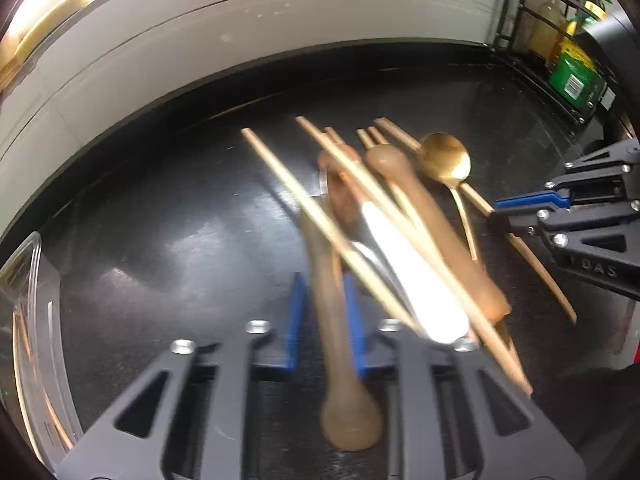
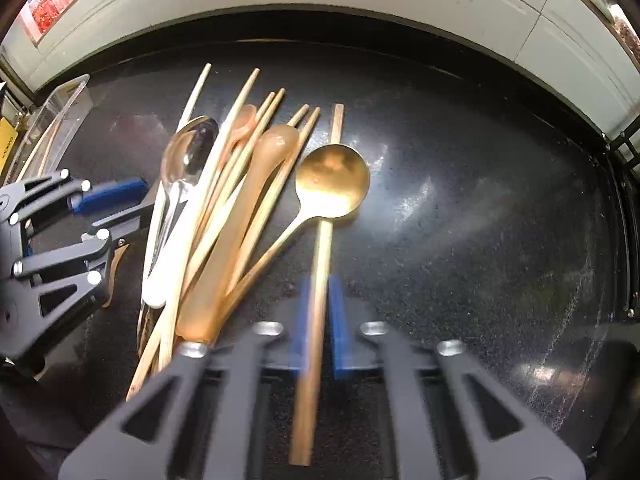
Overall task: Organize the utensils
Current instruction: 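Grasp a light wooden spoon with the left tool while the right tool grasps a chopstick, then carry the wooden spoon and chopstick over the clear tray with both tools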
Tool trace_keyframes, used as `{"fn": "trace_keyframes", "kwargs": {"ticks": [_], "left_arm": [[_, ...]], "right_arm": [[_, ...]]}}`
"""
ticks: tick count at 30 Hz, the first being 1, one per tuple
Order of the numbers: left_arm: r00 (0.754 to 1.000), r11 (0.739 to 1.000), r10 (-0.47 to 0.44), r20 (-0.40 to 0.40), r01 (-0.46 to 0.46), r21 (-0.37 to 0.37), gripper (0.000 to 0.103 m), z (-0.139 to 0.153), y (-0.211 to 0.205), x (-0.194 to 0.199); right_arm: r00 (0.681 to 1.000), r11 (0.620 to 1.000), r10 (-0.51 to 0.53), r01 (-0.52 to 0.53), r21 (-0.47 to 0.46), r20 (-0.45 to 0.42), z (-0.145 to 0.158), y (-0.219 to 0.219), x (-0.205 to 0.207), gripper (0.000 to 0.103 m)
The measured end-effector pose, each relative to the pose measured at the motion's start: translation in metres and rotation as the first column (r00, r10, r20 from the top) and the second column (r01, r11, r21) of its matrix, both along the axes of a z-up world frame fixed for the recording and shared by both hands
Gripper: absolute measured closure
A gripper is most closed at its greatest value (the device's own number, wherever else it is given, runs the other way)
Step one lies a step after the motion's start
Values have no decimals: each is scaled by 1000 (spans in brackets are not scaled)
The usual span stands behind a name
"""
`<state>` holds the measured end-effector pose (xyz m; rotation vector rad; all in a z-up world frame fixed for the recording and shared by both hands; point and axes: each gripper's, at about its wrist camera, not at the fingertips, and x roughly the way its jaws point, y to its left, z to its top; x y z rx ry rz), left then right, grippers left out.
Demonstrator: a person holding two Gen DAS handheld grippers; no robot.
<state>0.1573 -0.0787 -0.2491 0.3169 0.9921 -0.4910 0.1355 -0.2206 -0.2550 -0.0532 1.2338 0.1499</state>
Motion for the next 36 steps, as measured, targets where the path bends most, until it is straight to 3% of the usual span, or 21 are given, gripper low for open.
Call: {"fn": "trace_keyframes", "kwargs": {"ticks": [4,8,16,25,36], "left_arm": [[999,1000,23,-43,-23,2,90,4,-3,9],[992,996,93,-87,-94,-5,90,12,6,23],[978,978,207,26,-207,-1,90,63,32,32],[958,981,192,214,-183,-59,90,129,28,-15],[943,971,235,237,-215,-109,90,162,44,-76]], "right_arm": [[998,998,-64,65,27,-23,5,-11,4,96],[995,995,-103,103,7,9,22,-28,5,96],[979,983,-177,180,-21,103,59,-49,-11,96],[950,983,-182,182,23,255,113,-42,-51,96],[927,985,-169,153,75,335,149,-37,-98,96]]}}
